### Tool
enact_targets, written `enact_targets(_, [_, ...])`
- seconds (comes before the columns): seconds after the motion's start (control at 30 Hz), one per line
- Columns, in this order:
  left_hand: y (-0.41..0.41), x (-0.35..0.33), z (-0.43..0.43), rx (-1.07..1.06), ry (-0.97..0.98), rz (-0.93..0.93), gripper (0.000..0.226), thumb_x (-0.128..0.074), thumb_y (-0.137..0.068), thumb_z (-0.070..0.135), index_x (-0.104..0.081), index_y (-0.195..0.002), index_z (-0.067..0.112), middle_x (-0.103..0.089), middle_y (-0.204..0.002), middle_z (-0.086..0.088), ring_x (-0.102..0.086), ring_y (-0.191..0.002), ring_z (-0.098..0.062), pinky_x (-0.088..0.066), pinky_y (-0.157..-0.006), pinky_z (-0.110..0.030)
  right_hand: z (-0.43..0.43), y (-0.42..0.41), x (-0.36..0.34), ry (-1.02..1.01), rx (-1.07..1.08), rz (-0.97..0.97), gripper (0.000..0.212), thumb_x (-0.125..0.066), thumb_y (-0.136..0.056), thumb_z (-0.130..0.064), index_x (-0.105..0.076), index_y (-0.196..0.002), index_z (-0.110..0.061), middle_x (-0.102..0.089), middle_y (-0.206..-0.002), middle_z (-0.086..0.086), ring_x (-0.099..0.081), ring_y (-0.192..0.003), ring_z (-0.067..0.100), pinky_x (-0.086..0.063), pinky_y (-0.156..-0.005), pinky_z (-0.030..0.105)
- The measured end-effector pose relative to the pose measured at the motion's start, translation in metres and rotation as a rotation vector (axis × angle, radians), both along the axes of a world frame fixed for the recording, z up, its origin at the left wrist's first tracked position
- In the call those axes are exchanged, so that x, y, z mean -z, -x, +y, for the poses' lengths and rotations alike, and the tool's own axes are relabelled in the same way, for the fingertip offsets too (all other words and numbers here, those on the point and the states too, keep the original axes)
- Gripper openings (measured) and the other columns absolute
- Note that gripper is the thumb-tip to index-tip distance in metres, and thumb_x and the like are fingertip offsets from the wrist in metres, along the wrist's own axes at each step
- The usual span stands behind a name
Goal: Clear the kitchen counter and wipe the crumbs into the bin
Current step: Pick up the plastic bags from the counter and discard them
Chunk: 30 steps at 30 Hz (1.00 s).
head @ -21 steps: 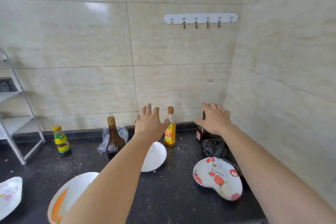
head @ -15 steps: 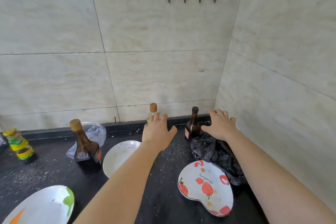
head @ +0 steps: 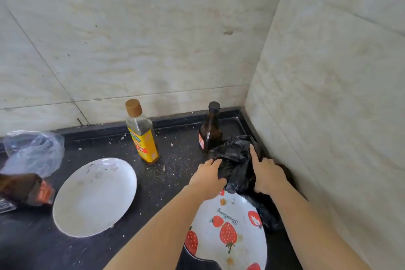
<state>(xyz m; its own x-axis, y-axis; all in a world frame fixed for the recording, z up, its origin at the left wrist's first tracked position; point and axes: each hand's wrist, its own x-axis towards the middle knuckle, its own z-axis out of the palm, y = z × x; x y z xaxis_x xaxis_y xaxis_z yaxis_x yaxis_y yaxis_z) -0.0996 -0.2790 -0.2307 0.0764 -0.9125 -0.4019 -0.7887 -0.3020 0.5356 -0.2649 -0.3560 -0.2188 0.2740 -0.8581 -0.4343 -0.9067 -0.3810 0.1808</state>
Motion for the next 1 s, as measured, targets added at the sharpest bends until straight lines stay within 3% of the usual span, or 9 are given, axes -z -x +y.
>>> enact_targets(0.1, [0.004, 0.007, -0.002, -0.019, -0.013, 0.045, 0.067, -0.047, -0.09, 0.028, -0.015, -0.149, 0.023, -0.034, -0.148, -0.01, -0.04, -0.126, -0.033, -0.043, -0.1, -0.045, -0.006, 0.0, 0.005, 0.067, -0.056, -0.078, 0.034, -0.054, -0.088, -0.013, -0.047, -0.122, -0.014, -0.063, -0.109, 0.008, -0.062, -0.096, 0.027, -0.047, -0.074, 0.035])
enact_targets(0.17, [0.004, 0.004, -0.004, -0.043, -0.019, 0.083, 0.075, -0.05, -0.089, 0.029, -0.006, -0.15, 0.028, -0.046, -0.134, -0.013, -0.054, -0.11, -0.032, -0.052, -0.088, -0.044, -0.008, -0.003, -0.003, 0.161, -0.046, -0.182, 0.003, -0.055, -0.088, -0.015, -0.053, -0.09, -0.014, -0.059, -0.108, 0.007, -0.057, -0.103, 0.027, -0.045, -0.078, 0.035])
enact_targets(0.27, [0.0, -0.013, -0.009, -0.116, 0.021, 0.222, 0.097, -0.06, -0.087, 0.027, 0.016, -0.147, 0.03, -0.059, -0.115, -0.012, -0.062, -0.092, -0.025, -0.055, -0.078, -0.038, -0.015, -0.009, -0.02, 0.281, 0.012, -0.531, 0.023, -0.061, -0.081, -0.01, -0.061, -0.104, -0.011, -0.05, -0.116, 0.007, -0.046, -0.113, 0.028, -0.042, -0.088, 0.037])
enact_targets(0.37, [-0.004, -0.038, -0.011, -0.185, 0.096, 0.403, 0.106, -0.066, -0.083, 0.019, 0.019, -0.146, 0.031, -0.06, -0.114, -0.002, -0.063, -0.087, -0.023, -0.05, -0.072, -0.03, -0.009, -0.023, -0.056, 0.098, 0.15, -1.096, 0.034, -0.05, -0.073, 0.013, -0.062, -0.086, -0.016, -0.061, -0.091, 0.001, -0.059, -0.085, 0.019, -0.044, -0.066, 0.018])
enact_targets(0.53, [-0.028, -0.083, 0.006, -0.283, 0.307, 0.535, 0.047, -0.061, -0.082, 0.006, -0.055, -0.127, 0.018, -0.065, -0.113, -0.004, -0.061, -0.103, -0.023, -0.049, -0.091, -0.037, 0.01, -0.056, -0.099, -0.017, 0.317, -1.436, 0.035, -0.05, -0.078, 0.007, -0.062, -0.079, -0.026, -0.067, -0.079, -0.007, -0.061, -0.075, 0.009, -0.049, -0.063, 0.019])
enact_targets(0.63, [-0.051, -0.109, 0.026, -0.41, 0.394, 0.661, 0.016, -0.058, -0.085, 0.002, -0.067, -0.096, 0.008, -0.069, -0.087, -0.005, -0.062, -0.083, -0.017, -0.052, -0.082, -0.039, 0.022, -0.082, -0.118, -0.225, 0.413, -1.526, 0.043, -0.055, -0.072, 0.01, -0.058, -0.098, -0.025, -0.065, -0.091, -0.004, -0.06, -0.085, 0.013, -0.048, -0.068, 0.026])
enact_targets(0.73, [-0.079, -0.134, 0.049, -0.477, 0.429, 0.804, 0.023, -0.055, -0.086, 0.0, -0.069, -0.088, 0.018, -0.071, -0.078, 0.006, -0.066, -0.074, -0.007, -0.053, -0.064, -0.02, 0.035, -0.106, -0.13, -0.576, 0.346, -1.413, 0.062, -0.057, -0.065, 0.014, -0.054, -0.121, -0.015, -0.066, -0.108, 0.011, -0.06, -0.103, 0.026, -0.05, -0.086, 0.039])
enact_targets(0.8, [-0.1, -0.146, 0.068, -0.441, 0.414, 0.779, 0.029, -0.053, -0.085, -0.003, -0.069, -0.085, 0.022, -0.071, -0.079, 0.007, -0.065, -0.072, -0.005, -0.049, -0.06, -0.014, 0.049, -0.126, -0.134, -0.729, 0.282, -1.321, 0.048, -0.06, -0.073, 0.01, -0.065, -0.113, -0.015, -0.07, -0.107, 0.012, -0.062, -0.105, 0.028, -0.049, -0.092, 0.043])
enact_targets(1.0, [-0.161, -0.191, 0.111, -0.388, 0.483, 0.516, 0.032, -0.054, -0.077, -0.01, -0.064, -0.102, 0.008, -0.064, -0.084, -0.002, -0.057, -0.075, -0.014, -0.046, -0.065, -0.022, 0.087, -0.197, -0.155, -0.503, 0.163, -1.35, 0.006, -0.064, -0.089, -0.027, -0.068, -0.088, -0.031, -0.072, -0.086, -0.011, -0.065, -0.087, 0.012, -0.054, -0.067, 0.021])
